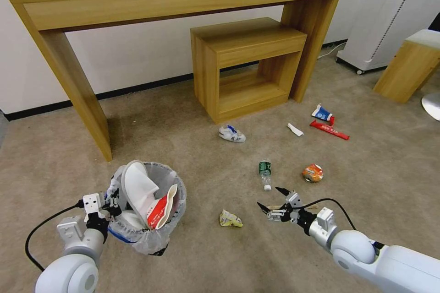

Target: Pick up the trash bin and place the garbage on the floor into it.

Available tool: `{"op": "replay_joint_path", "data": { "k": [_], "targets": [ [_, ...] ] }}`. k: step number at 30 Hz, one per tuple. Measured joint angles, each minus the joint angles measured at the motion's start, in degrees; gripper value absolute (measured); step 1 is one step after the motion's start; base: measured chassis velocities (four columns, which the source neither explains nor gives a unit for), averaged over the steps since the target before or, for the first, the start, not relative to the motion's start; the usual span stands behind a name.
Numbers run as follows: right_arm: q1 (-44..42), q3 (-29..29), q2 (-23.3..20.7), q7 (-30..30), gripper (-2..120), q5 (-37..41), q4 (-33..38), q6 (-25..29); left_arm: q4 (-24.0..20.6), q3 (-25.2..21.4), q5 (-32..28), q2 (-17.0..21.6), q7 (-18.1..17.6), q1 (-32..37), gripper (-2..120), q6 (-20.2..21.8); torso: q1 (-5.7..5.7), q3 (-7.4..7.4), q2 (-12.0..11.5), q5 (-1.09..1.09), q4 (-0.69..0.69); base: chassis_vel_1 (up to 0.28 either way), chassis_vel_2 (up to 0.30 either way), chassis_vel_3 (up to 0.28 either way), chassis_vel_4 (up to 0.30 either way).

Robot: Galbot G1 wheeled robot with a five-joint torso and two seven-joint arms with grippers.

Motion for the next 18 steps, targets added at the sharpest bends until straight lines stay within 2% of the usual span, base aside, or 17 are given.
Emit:
{"op": "replay_joint_path", "data": {
  "k": [3, 6, 7, 9, 10, 11, 14, 18],
  "targets": [
    [1.4, -1.3, 1.1, -1.5, 88, -1.1, -2.5, 0.4, -0.3, 0.0, 0.1, -0.2, 0.0, 0.2, 3, 0.0, 0.0, 0.0, 0.0, 0.0, 0.0, 0.0, 0.0, 0.0, 0.0],
    [6.2, -6.6, 5.9, -4.4, 84, -5.1, -10.2, 2.2, -1.1, 0.0, 0.6, -1.0, -0.1, 0.8, 3, 0.0, 0.0, 0.0, 0.0, -0.02, 0.01, 0.0, 0.0, 0.0, 0.0],
    [6.2, -6.6, 5.9, -4.4, 84, -5.1, -10.2, 2.2, -1.1, 0.0, 0.6, -1.0, -0.1, 0.8, 3, 0.0, 0.0, 0.0, 0.0, -0.02, 0.01, 0.0, 0.0, 0.0, 0.0],
    [8.9, -10.3, 9.3, -5.9, 78, -5.9, -14.1, 3.4, -1.6, -0.1, 0.9, -1.5, -0.1, 1.3, 3, 0.0, 0.0, 0.01, 0.0, 0.01, 0.03, 0.0, 0.0, 0.0, 0.0],
    [10.0, -12.1, 11.3, -6.6, 78, -6.5, -16.4, 4.0, -2.0, -0.2, 1.0, -1.9, -0.1, 1.5, 3, -0.1, 0.0, 0.0, 0.0, 0.0, 0.03, 0.0, 0.0, 0.0, 0.0],
    [10.0, -12.1, 11.3, -6.6, 78, -6.5, -16.4, 4.0, -2.0, -0.2, 1.0, -1.9, -0.1, 1.5, 3, -0.1, 0.0, 0.0, 0.0, 0.0, 0.03, 0.0, 0.0, 0.0, 0.0],
    [11.4, -15.5, 16.6, -8.2, 82, -7.7, -23.8, 5.9, -2.8, -0.3, 1.1, -2.7, -0.1, 1.9, 3, -0.2, 0.0, 0.0, 0.0, 0.02, 0.03, 0.0, 0.0, 0.0, 0.0],
    [11.8, -16.9, 19.5, -9.1, 83, -7.9, -28.6, 6.4, -3.1, -0.7, 1.2, -3.0, -0.1, 2.2, 3, -0.4, 0.0, 0.0, 0.0, -0.02, 0.02, 0.0, 0.0, 0.0, 0.0]
  ]
}}
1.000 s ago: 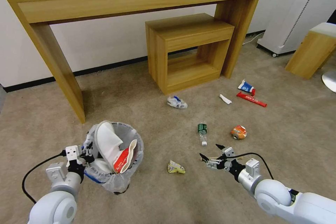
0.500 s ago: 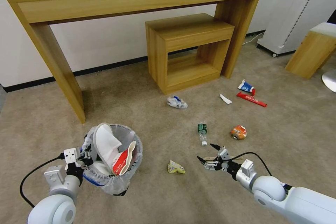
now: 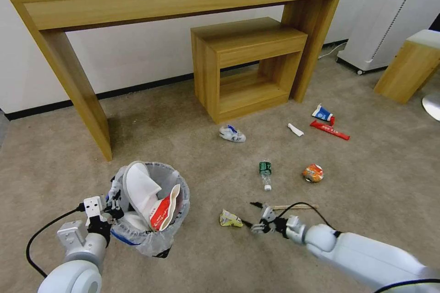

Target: Pick up the trash bin and place the garbage on the floor into it.

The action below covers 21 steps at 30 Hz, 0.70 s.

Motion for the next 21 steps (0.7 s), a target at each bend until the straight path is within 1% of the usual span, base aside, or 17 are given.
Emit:
{"op": "replay_joint_path", "data": {
  "k": [5, 7, 9, 12, 13, 14, 17, 19, 21],
  "targets": [
    [0.0, -0.5, 2.5, -1.0, 82, -0.5, -4.3, 1.0, 0.0, 0.1, 0.2, -0.6, 0.0, 0.1, 3, -0.5, 0.0, 0.0, 0.0, 0.01, 0.0, 0.0, 0.0, 0.0, 0.0],
    [0.0, -0.5, 2.8, -1.1, 82, -0.5, -4.8, 1.2, 0.0, 0.2, 0.2, -0.7, 0.0, 0.1, 3, -0.5, 0.0, 0.0, 0.0, 0.01, 0.0, 0.0, 0.0, 0.0, 0.0],
    [-0.1, -0.5, 3.8, -1.4, 76, -0.7, -6.5, 1.9, 0.0, 0.5, 0.3, -0.9, 0.1, -0.1, 3, -0.5, 0.0, 0.0, 0.0, 0.01, 0.0, 0.0, 0.0, 0.0, 0.0],
    [-0.1, -0.5, 4.4, -1.5, 72, -0.7, -7.4, 2.2, 0.0, 0.6, 0.3, -0.9, 0.1, -0.4, 3, -0.5, 0.0, 0.0, 0.0, 0.01, 0.0, 0.0, 0.0, 0.0, 0.0],
    [0.0, -0.5, 5.0, -1.8, 66, -0.8, -8.3, 2.7, 0.0, 0.8, 0.2, -1.0, 0.1, -0.5, 3, -0.5, 0.0, 0.0, 0.0, 0.01, 0.0, 0.0, 0.0, 0.0, 0.0],
    [0.0, -0.5, 5.0, -1.8, 66, -0.8, -8.3, 2.7, 0.0, 0.8, 0.2, -1.0, 0.1, -0.5, 3, -0.5, 0.0, 0.0, 0.0, 0.01, 0.0, 0.0, 0.0, 0.0, 0.0],
    [0.1, -0.4, 6.3, -2.7, 57, -1.1, -10.6, 3.4, 0.0, 1.0, 0.2, -1.1, 0.2, -0.7, 3, -0.6, 0.0, 0.0, 0.0, 0.02, 0.0, 0.0, 0.0, 0.0, 0.0],
    [0.1, -0.4, 6.7, -2.9, 55, -1.1, -11.1, 3.6, 0.1, 1.0, 0.1, -1.1, 0.3, -0.8, 3, -0.6, 0.0, 0.0, 0.0, 0.01, 0.0, 0.0, 0.0, 0.0, 0.0],
    [0.1, -0.2, 8.2, -3.6, 47, -1.3, -13.3, 4.5, 0.2, 1.2, 0.1, -1.2, 0.3, -0.9, 3, -0.7, 0.0, 0.0, 0.0, 0.01, 0.0, 0.0, 0.0, 0.0, 0.0]
  ]
}}
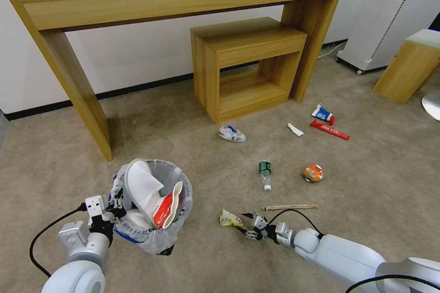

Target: Pick up the trash bin and place the garbage on the floor into it.

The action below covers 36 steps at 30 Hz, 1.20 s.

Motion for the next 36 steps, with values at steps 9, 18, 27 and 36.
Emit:
{"op": "replay_joint_path", "data": {
  "k": [9, 18, 27, 36],
  "targets": [
    [-0.3, 1.0, 2.9, -1.5, 18, -0.5, -3.4, 1.6, 0.2, 0.5, 0.0, -0.3, 0.2, -0.3, 3, -0.2, 0.0, 0.0, 0.0, 0.01, 0.0, 0.0, 0.0, 0.0, 0.0],
    [-0.7, 3.1, 4.2, -3.3, 3, -1.2, -5.1, 3.8, 0.4, 0.4, -0.2, -0.1, 0.2, -0.4, 3, -0.3, 0.0, 0.0, 0.0, 0.02, 0.01, 0.0, 0.0, 0.0, 0.0],
    [-1.4, 7.4, -5.5, -8.4, 0, 7.2, 11.0, 6.9, 3.7, 0.1, -0.7, 1.9, 0.1, -1.8, 3, -0.3, 0.0, 0.0, 0.0, -0.01, -0.01, 0.0, 0.0, 0.0, 0.0],
    [1.5, 10.3, -17.3, -12.3, 0, 15.1, 36.9, 7.7, 4.5, 1.6, -0.6, 2.4, 0.0, -2.7, 3, 0.2, 0.0, -0.01, 0.0, 0.0, -0.01, 0.0, 0.0, 0.0, 0.0]
  ]
}}
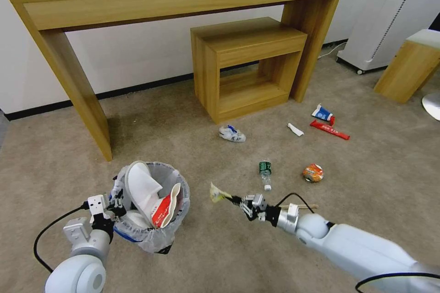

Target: Pick up the trash bin and place the garbage on the floor into it.

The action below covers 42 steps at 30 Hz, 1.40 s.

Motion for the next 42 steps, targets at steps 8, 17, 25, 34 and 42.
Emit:
{"op": "replay_joint_path", "data": {
  "k": [8, 17, 25, 34, 42],
  "targets": [
    [10.2, -5.8, 1.4, -2.9, 0, 3.6, 7.7, -1.2, -3.1, 0.5, 0.4, 0.1, -0.1, 0.8, 3, 0.8, 0.0, 0.0, 0.0, 0.01, 0.02, 0.0, 0.0, 0.0, 0.0],
    [21.1, -16.7, 7.6, -3.7, 0, 6.5, 7.7, -2.4, -7.4, -0.2, 0.7, 0.2, -0.1, 3.1, 3, 1.0, 0.0, 0.0, 0.0, -0.01, 0.02, 0.0, 0.0, 0.0, 0.0],
    [23.4, -21.9, 11.5, -2.5, 0, 6.1, 4.7, -3.4, -10.6, -1.4, 0.6, 0.3, -0.1, 5.3, 3, 1.0, 0.0, 0.01, 0.0, 0.0, 0.01, 0.0, 0.0, 0.0, 0.0],
    [23.4, -23.1, 13.4, -0.4, 6, 4.5, 2.7, -4.4, -12.7, -1.5, 0.9, 0.3, 0.2, 7.1, 3, 0.8, 0.0, 0.01, 0.0, 0.0, 0.01, 0.0, 0.0, 0.0, 0.0],
    [23.3, -23.0, 13.2, 0.5, 37, 4.6, 3.9, -5.6, -12.9, -1.4, 0.9, 0.5, 0.4, 7.3, 3, 0.7, 0.0, 0.0, 0.0, 0.0, 0.01, 0.0, 0.0, 0.0, 0.0]
  ]
}}
